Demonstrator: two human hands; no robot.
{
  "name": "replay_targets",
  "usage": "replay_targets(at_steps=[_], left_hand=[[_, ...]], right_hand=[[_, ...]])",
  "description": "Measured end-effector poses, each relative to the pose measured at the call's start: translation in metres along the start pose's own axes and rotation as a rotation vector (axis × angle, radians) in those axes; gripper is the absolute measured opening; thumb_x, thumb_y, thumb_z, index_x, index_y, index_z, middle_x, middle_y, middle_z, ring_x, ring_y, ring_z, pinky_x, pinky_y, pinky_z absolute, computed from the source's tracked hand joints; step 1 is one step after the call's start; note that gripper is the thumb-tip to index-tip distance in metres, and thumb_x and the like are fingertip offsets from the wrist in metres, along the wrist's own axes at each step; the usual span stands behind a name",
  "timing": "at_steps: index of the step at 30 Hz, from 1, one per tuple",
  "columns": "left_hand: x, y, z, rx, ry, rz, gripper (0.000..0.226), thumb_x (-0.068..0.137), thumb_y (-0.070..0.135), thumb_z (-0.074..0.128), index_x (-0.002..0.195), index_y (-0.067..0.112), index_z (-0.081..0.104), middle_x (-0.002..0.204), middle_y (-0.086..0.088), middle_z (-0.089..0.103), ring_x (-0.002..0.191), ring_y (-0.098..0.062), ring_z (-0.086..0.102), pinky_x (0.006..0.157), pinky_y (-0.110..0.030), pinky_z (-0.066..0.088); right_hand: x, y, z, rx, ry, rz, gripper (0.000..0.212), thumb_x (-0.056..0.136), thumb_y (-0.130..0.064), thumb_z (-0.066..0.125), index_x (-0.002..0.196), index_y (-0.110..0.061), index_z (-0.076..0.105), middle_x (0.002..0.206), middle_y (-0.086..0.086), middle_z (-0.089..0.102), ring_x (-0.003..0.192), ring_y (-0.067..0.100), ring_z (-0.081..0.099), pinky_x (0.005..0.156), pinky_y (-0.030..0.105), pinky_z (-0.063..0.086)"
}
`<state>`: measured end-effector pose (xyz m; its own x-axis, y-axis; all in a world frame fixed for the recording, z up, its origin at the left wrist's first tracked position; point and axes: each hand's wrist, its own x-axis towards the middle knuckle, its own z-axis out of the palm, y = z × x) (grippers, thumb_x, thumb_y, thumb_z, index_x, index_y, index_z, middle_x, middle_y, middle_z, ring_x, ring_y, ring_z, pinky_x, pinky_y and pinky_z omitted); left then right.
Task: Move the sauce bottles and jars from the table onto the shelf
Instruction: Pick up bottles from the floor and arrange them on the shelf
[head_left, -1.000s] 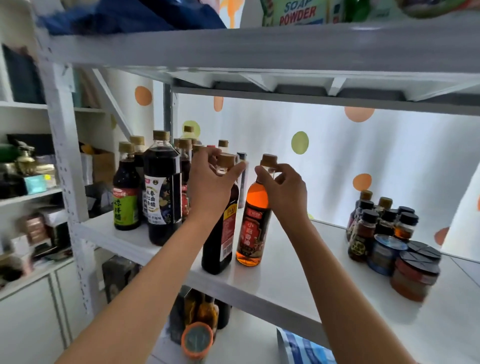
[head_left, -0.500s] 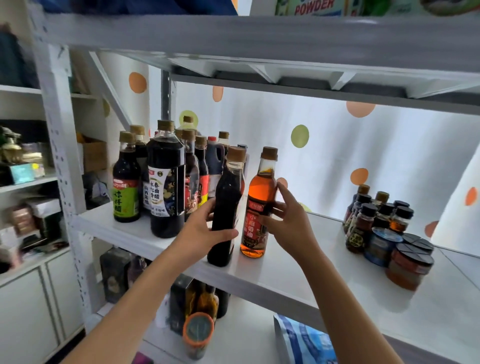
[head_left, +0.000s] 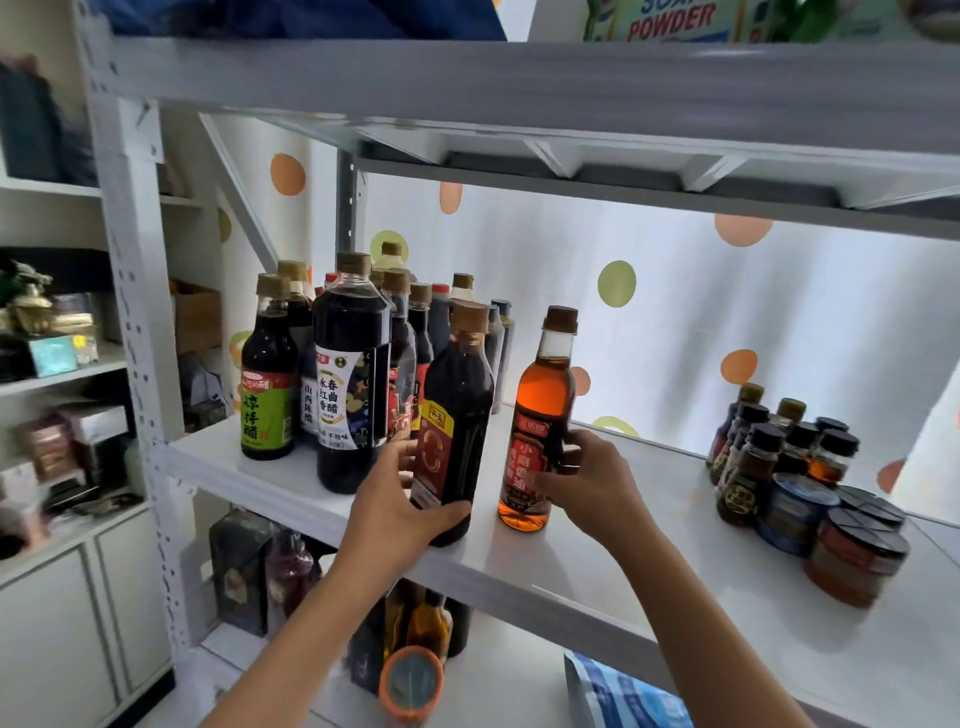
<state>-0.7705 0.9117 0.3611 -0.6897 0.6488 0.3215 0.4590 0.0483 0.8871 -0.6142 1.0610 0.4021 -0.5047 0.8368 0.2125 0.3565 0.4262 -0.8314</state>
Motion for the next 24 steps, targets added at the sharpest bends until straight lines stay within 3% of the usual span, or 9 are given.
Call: replay_targets(at_steps=[2,4,6,9,14,18,24], left_hand=[[-0.004,-0.001,0.002,-0.013,0.068,0.01,0.072,0.065,0.031,0.088,0.12,0.034,0.042,0.102,0.027,0.05,0.093,0.004,0.052,0.076,-0.016,0.042],[-0.005,-0.002,0.006,0.034,0.14,0.022,0.072,0.068,0.035,0.086,0.126,0.029,0.043,0.11,0.019,0.054,0.099,-0.005,0.055,0.084,-0.022,0.045],[-0.004,-0.004,0.012,0.077,0.206,0.023,0.074,0.07,0.038,0.083,0.131,0.026,0.043,0.119,0.013,0.055,0.108,-0.01,0.055,0.089,-0.027,0.045],[-0.001,-0.005,0.018,0.093,0.276,0.026,0.073,0.072,0.039,0.082,0.132,0.025,0.043,0.12,0.01,0.055,0.11,-0.012,0.055,0.088,-0.025,0.043],[0.005,-0.006,0.022,0.125,0.338,0.048,0.07,0.074,0.037,0.08,0.132,0.023,0.043,0.119,0.009,0.051,0.111,-0.01,0.052,0.088,-0.022,0.042],[0.011,-0.009,0.026,0.23,0.372,0.079,0.076,0.075,0.042,0.078,0.137,0.018,0.04,0.127,0.003,0.046,0.119,-0.016,0.048,0.097,-0.035,0.049],[0.015,-0.011,0.027,0.296,0.348,0.073,0.078,0.077,0.049,0.073,0.14,0.017,0.038,0.127,0.005,0.045,0.118,-0.014,0.049,0.094,-0.032,0.05]], right_hand=[[0.011,0.0,0.006,0.001,-0.009,-0.001,0.059,0.073,-0.013,0.079,0.128,-0.019,0.057,0.1,-0.002,0.069,0.09,0.017,0.068,0.081,0.043,0.06],[0.023,-0.001,0.014,0.017,-0.007,-0.007,0.049,0.074,-0.012,0.078,0.118,-0.018,0.056,0.097,-0.003,0.067,0.09,0.019,0.068,0.081,0.044,0.06],[0.035,-0.003,0.024,0.025,0.002,-0.02,0.043,0.078,-0.011,0.076,0.111,-0.022,0.051,0.093,-0.005,0.065,0.088,0.017,0.067,0.077,0.037,0.059],[0.055,-0.009,0.041,0.005,0.04,-0.066,0.039,0.08,-0.017,0.074,0.114,-0.016,0.055,0.096,-0.004,0.068,0.085,0.012,0.066,0.065,0.024,0.051],[0.083,-0.019,0.063,-0.011,0.025,-0.095,0.046,0.082,-0.015,0.072,0.124,-0.013,0.055,0.103,0.001,0.068,0.09,0.018,0.066,0.062,0.02,0.047],[0.098,-0.023,0.073,0.023,0.031,-0.088,0.046,0.08,-0.014,0.074,0.122,-0.012,0.056,0.101,0.002,0.067,0.089,0.019,0.065,0.069,0.026,0.05],[0.112,-0.019,0.084,0.078,0.027,-0.07,0.037,0.076,-0.016,0.076,0.109,-0.015,0.058,0.096,0.003,0.07,0.085,0.02,0.069,0.071,0.032,0.056]])
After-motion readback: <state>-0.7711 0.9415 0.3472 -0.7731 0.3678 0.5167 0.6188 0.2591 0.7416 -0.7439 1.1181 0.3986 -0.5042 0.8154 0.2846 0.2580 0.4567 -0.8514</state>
